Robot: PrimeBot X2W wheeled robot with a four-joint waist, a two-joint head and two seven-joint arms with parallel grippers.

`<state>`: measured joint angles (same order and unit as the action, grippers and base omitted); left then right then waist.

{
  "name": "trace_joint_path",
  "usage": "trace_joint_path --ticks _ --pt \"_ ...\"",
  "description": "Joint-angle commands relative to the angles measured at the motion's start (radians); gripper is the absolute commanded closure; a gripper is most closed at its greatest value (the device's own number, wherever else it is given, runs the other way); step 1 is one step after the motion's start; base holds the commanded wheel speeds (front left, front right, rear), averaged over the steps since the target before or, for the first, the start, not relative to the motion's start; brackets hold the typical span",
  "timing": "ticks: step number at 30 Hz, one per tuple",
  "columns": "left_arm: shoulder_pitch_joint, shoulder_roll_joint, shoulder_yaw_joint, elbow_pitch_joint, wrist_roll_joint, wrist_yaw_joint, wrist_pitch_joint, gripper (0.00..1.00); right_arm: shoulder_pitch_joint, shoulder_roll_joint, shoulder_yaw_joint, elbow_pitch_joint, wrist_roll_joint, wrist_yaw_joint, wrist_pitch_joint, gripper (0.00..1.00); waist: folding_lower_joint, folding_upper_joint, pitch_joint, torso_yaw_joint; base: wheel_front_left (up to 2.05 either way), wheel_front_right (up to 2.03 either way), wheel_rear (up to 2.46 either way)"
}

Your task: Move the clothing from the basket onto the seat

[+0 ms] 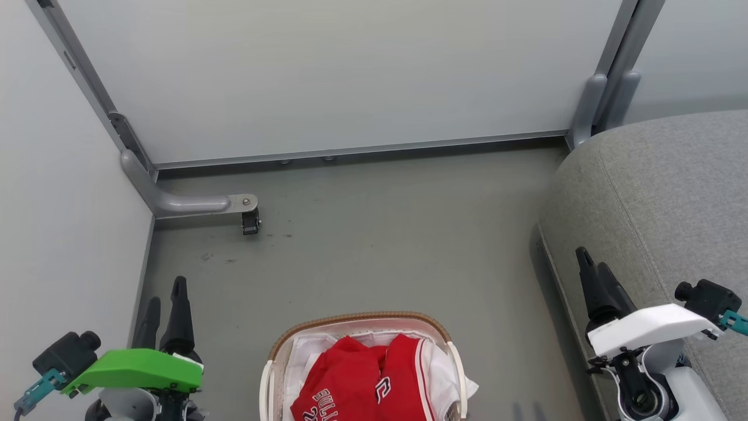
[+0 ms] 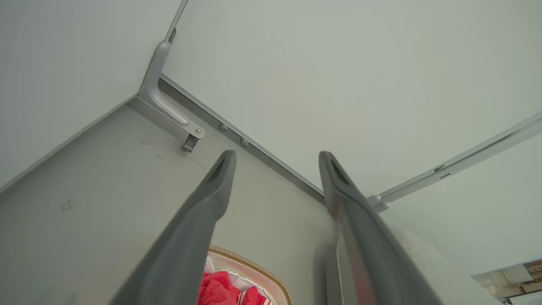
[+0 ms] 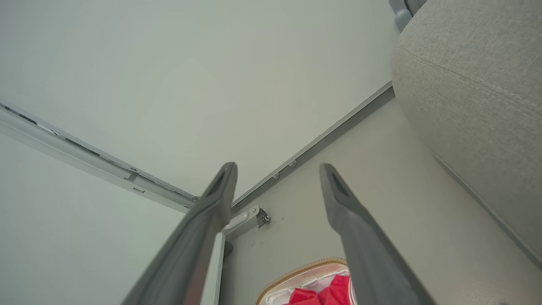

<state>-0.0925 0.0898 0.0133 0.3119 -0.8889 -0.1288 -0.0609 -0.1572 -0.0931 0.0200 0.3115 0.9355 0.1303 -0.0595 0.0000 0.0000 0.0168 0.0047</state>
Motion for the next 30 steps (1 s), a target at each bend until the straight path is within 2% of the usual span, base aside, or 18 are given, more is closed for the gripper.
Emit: trace_joint_path --ticks 1,30 --pt "-0.026 0.015 -0.004 -0.007 0.043 -0.001 -0.011 0.0 -0.03 -0.012 0.005 -0.007 -0.038 0.0 -0.011 0.0 0.0 0.0 0.0 0.0 0.0 0.0 0.0" --pt "-0.016 0.039 -0.056 0.004 0.418 0.004 -0.096 0.0 -0.042 -0.029 0.042 0.036 -0.39 0.0 -0.096 0.0 0.0 0.0 0.005 0.008 0.0 0.0 0.0"
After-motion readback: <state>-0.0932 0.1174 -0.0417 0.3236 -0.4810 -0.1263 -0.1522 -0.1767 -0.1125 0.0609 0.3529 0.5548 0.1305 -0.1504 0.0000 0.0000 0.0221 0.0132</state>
